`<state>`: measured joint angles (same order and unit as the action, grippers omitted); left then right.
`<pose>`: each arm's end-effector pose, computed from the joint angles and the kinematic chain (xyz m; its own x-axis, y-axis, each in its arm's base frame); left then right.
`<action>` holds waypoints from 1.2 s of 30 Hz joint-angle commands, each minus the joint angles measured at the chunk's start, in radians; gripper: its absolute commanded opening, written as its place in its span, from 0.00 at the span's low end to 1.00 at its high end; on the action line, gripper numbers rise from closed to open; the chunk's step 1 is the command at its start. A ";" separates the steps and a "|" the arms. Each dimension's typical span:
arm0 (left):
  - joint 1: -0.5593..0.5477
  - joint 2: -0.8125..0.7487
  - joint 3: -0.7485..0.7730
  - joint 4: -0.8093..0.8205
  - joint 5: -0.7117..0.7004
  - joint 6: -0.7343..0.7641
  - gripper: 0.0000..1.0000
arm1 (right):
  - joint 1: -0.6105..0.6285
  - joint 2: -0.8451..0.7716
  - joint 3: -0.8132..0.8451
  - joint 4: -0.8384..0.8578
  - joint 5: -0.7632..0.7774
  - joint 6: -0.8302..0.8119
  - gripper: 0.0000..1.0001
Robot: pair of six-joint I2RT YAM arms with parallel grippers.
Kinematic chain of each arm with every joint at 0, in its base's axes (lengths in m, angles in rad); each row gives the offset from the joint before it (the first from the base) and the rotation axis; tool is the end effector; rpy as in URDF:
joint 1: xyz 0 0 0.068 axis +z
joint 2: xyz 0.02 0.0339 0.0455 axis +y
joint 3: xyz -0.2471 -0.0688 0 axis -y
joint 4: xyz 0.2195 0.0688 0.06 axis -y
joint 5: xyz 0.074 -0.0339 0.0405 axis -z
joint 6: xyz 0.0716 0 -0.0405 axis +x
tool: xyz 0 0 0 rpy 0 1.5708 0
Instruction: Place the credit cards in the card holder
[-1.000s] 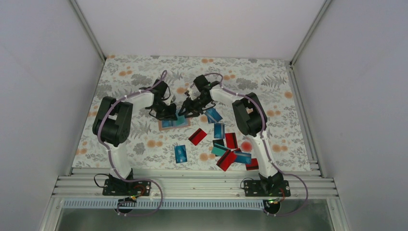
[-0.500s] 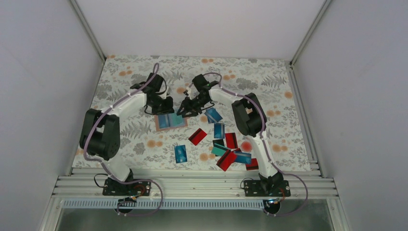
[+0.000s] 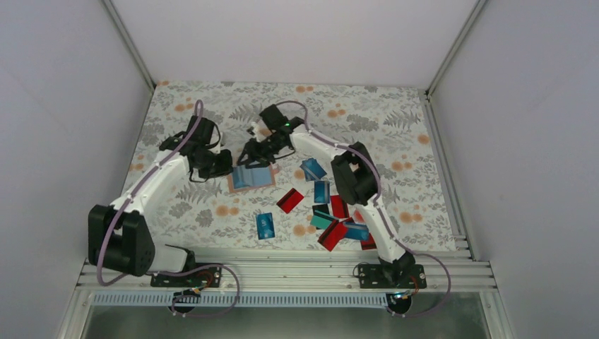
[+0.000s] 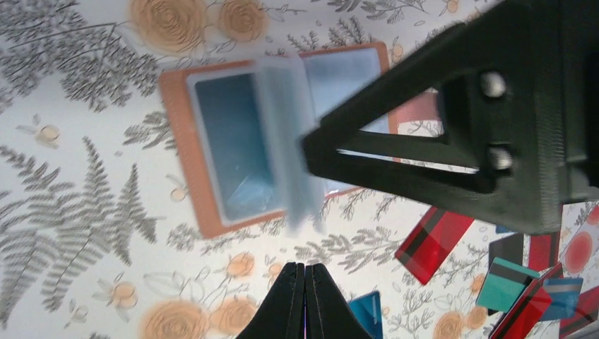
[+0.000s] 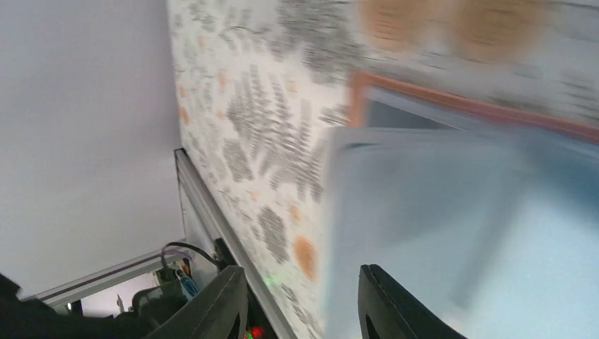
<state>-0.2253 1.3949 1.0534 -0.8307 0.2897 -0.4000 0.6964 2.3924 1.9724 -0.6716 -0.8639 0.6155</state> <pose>0.2479 -0.0778 0.2084 -0.9529 -0.1645 -0.2550 -0.0531 0.9177 -0.3936 0.3344 0.3506 0.1401 -0.9516 -0.3069 0.0131 -0.1667 0.5518 0.8171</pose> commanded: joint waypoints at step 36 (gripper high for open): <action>-0.247 -0.174 -0.267 0.085 0.278 0.102 0.36 | 0.183 -1.009 -1.016 -0.202 0.803 0.538 0.48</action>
<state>-0.3862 1.1866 0.7952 -0.8242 0.5449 -0.2516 0.8898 1.5055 1.0927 -0.7685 -0.1867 0.9802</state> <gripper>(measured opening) 0.337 0.472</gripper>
